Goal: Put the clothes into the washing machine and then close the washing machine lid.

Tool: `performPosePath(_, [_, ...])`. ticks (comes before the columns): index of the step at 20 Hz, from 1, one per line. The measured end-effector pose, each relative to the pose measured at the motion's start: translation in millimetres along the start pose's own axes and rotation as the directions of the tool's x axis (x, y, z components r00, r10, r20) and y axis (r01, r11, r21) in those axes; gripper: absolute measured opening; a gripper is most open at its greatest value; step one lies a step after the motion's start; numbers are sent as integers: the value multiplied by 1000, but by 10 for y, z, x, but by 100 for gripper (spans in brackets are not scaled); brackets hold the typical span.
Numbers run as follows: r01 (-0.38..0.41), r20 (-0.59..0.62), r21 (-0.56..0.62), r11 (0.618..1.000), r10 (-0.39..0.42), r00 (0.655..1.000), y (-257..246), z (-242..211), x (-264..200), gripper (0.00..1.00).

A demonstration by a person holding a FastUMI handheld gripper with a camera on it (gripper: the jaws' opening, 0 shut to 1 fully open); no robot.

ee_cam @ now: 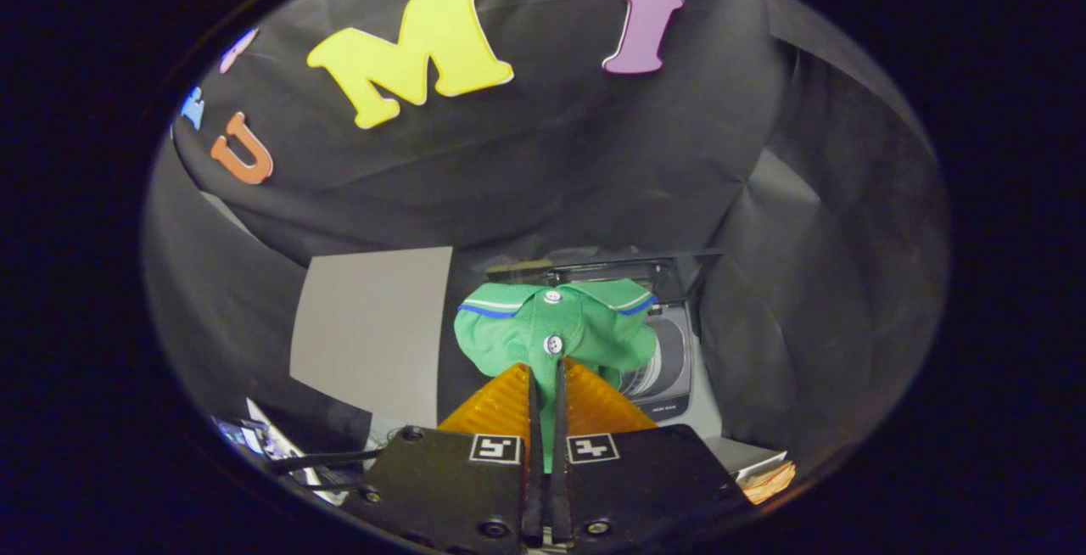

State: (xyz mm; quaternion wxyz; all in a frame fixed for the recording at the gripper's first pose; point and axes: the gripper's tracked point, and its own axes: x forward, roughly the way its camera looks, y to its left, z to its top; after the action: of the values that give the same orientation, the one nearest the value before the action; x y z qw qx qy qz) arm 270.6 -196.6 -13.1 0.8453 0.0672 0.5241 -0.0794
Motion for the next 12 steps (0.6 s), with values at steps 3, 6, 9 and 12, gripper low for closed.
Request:
performPosePath(3, [-2,-31,-20,1000,1,1000,-87,-62,316,7])
performPosePath(6, [1,-72,-27,1000,-2,997,-214,-193,655,7])
performPosePath(9, [13,-108,-58,998,-19,994,-350,-318,1007,7])
performPosePath(12, [2,-148,-57,998,-11,989,-432,-451,1370,7])
